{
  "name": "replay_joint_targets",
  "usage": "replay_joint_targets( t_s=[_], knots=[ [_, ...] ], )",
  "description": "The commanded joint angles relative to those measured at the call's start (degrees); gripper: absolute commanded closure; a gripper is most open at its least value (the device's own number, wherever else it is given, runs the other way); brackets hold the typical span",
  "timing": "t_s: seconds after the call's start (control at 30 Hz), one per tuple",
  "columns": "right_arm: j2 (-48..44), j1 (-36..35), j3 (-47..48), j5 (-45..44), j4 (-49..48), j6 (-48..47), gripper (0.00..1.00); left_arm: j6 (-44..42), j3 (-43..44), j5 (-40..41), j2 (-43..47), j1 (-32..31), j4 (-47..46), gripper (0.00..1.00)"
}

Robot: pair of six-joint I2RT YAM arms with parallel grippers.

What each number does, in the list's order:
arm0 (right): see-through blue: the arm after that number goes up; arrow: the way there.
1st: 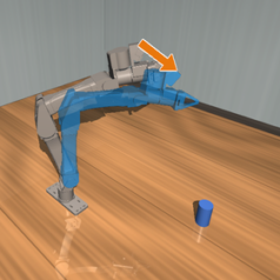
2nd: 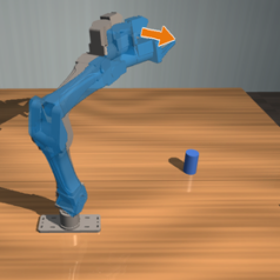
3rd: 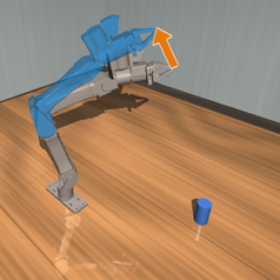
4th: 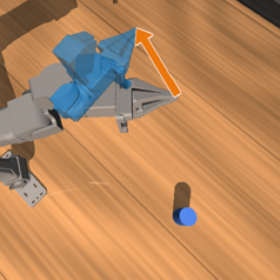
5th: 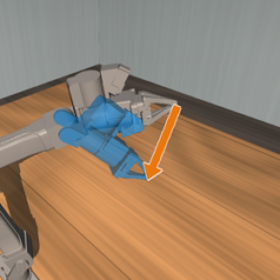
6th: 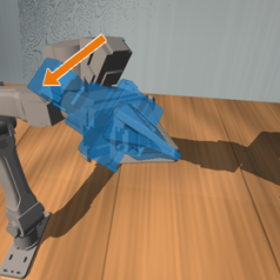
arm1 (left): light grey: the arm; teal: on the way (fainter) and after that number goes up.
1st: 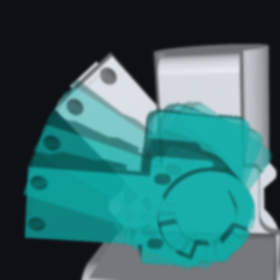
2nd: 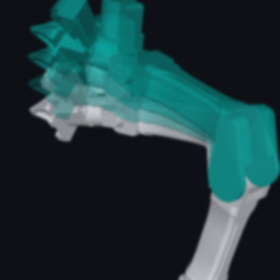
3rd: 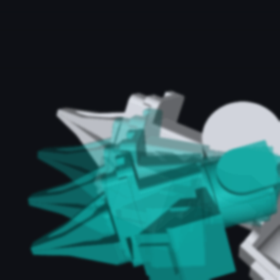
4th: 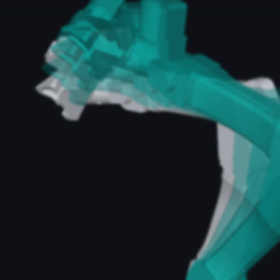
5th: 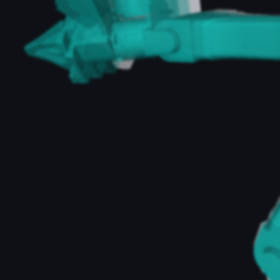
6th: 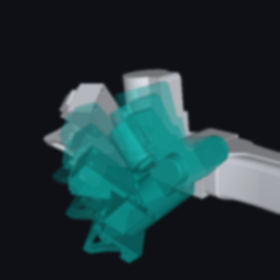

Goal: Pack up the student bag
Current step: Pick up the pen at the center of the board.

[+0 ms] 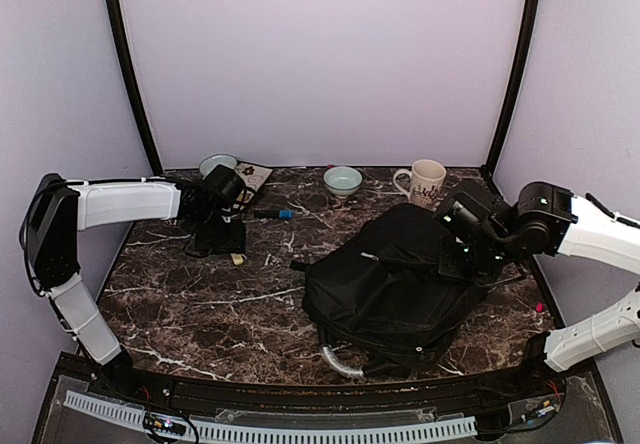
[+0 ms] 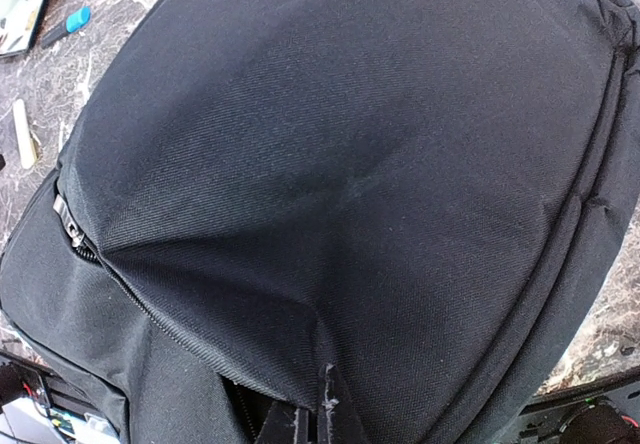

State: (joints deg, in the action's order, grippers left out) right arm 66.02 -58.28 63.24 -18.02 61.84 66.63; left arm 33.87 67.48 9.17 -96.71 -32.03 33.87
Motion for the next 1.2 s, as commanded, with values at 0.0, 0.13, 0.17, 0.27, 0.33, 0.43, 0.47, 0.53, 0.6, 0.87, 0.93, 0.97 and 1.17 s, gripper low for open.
replay_joint_targets(
  t_s=[0.0,0.13,0.17,0.27,0.33,0.43,0.47,0.53,0.6,0.87,0.93,0.97,1.17],
  knots=[
    [0.85,0.36,2.41,-1.38,-3.72,-1.35,1.00,0.24,1.92,0.46,-2.98,0.04,-0.25,0.41],
    [0.29,0.37,2.41,-1.09,-3.73,-0.50,1.00,0.94,3.02,2.70,-5.91,0.04,-0.19,0.42],
    [0.10,0.36,2.37,-1.01,-3.82,-0.20,1.00,1.23,3.23,3.31,-6.63,0.04,0.02,0.42],
    [-0.71,0.36,1.69,-0.58,-3.67,0.69,1.00,1.38,2.90,4.26,-7.71,0.09,-0.89,0.42],
    [-1.03,0.38,1.45,-0.27,-3.39,1.00,1.00,1.37,2.75,4.71,-8.07,0.04,-1.66,0.45],
    [-1.24,0.36,1.72,-0.17,-2.60,1.14,1.00,1.75,2.28,5.35,-8.57,0.08,-2.39,0.47],
    [-1.32,0.36,1.75,-0.11,-2.39,1.21,1.00,1.87,1.97,5.49,-8.65,0.08,-2.94,0.48],
    [-1.29,0.36,1.80,-0.11,-2.22,1.11,1.00,1.47,1.34,5.35,-8.80,0.04,-4.33,0.49],
    [-1.11,0.36,2.01,-0.09,-2.14,1.06,1.00,1.52,0.85,5.13,-9.12,0.04,-5.40,0.50],
    [1.61,0.36,4.83,0.50,-1.90,-1.17,1.00,1.69,0.75,5.53,-10.57,0.06,-6.44,0.51],
    [2.59,0.36,5.60,0.69,-1.92,-2.10,1.00,2.29,0.71,6.46,-11.09,0.07,-5.45,0.55],
    [3.23,0.36,5.92,0.77,-1.86,-2.47,1.00,2.27,0.34,6.47,-11.21,0.06,-5.55,0.57],
    [4.34,0.31,6.74,1.15,-3.15,-3.56,1.00,1.89,-0.84,6.59,-10.88,0.04,-6.43,0.79]
  ],
)
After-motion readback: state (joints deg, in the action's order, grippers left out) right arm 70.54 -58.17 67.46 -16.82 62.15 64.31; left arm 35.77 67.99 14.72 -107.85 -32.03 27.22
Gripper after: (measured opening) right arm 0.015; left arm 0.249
